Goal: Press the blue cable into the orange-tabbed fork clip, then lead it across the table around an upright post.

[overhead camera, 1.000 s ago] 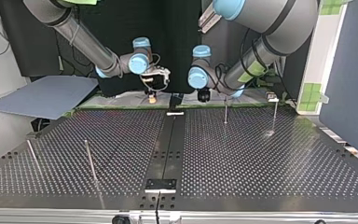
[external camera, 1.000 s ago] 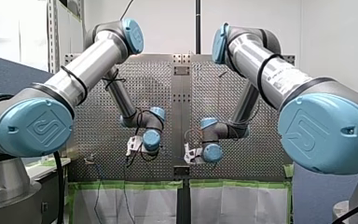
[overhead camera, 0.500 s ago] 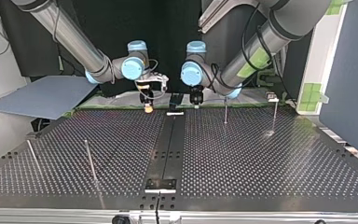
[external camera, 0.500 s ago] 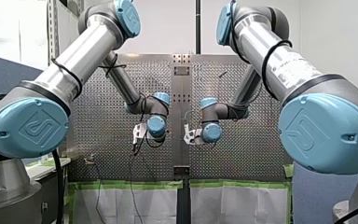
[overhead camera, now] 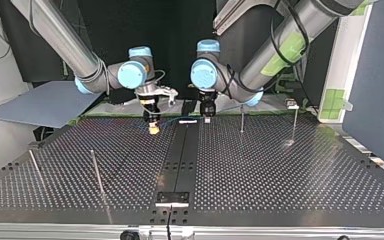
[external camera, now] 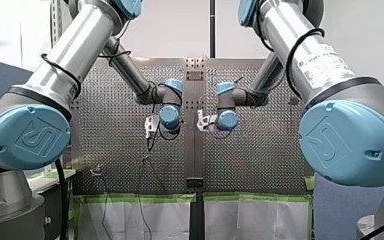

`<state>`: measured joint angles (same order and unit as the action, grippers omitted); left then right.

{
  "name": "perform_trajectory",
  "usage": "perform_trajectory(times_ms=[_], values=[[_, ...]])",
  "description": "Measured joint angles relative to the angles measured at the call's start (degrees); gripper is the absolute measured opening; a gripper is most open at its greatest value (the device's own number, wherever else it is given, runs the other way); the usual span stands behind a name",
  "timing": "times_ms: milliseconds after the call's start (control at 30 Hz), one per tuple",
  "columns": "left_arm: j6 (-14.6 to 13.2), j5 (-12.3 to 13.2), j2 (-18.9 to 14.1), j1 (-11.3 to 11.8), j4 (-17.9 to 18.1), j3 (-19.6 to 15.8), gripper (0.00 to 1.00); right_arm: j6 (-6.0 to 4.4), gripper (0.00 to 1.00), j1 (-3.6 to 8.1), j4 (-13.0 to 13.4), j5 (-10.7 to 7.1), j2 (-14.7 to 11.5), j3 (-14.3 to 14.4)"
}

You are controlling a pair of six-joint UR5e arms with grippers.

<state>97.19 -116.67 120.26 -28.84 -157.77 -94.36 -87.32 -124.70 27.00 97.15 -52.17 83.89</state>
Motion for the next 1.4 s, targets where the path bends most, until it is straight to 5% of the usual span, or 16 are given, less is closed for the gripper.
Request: perform_trajectory(times_ms=[433, 767, 1067, 1400], values=[[1.05, 0.00, -7.22, -0.06, 0.51, 0.39, 0.00, -0.31, 0.00, -0.08, -4.05, -0.73, -7.29, -1.79], [1.42, 0.08, -11.92, 0.14, 0.93, 1.52, 0.00, -0.06, 0.00, -0.42, -8.23, -0.72, -13.00, -5.79], [1.93, 1.86, -12.47, 0.51, 0.42, 4.91, 0.00, -0.14, 0.00, 0.47, -9.62, -0.75, -17.94, -7.30], [2.41, 2.44, -12.48, 0.23, -4.03, 10.06, 0.00, -0.24, 0.00, 1.75, -12.11, -0.49, -19.81, -7.88]])
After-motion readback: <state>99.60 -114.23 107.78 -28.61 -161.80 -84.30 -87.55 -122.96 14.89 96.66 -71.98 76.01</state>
